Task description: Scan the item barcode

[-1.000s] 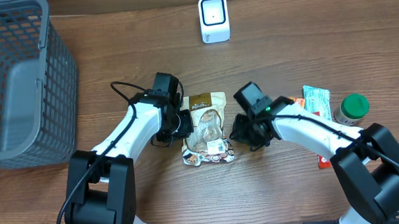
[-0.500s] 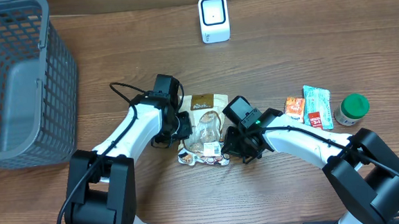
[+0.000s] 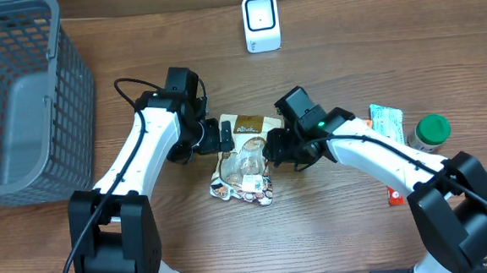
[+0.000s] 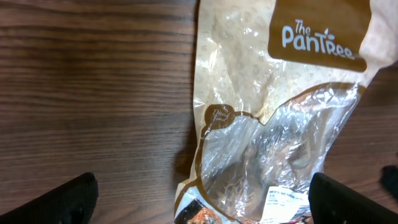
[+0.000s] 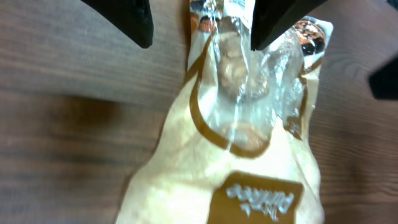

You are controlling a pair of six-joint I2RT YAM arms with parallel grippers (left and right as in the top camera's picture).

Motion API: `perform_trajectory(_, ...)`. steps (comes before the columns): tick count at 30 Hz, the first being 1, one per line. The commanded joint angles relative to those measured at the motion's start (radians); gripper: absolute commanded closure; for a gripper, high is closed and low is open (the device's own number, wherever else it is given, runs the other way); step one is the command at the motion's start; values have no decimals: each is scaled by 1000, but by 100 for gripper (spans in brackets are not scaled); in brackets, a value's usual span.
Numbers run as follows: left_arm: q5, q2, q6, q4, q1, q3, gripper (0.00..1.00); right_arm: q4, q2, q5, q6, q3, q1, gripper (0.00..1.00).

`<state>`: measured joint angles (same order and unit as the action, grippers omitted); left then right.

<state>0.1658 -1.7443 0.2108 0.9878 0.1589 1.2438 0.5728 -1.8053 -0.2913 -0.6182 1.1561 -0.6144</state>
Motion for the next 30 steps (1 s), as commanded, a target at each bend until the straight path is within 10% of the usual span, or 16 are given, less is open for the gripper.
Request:
perform_trajectory(1,18,-2,-55,-3,-3,-63,0,-37,13,-23,44,16,11,47)
perform_trajectory(30,257,-2,-46,-307,-1,-352,8,-254,-14,74,43,-38,8,47)
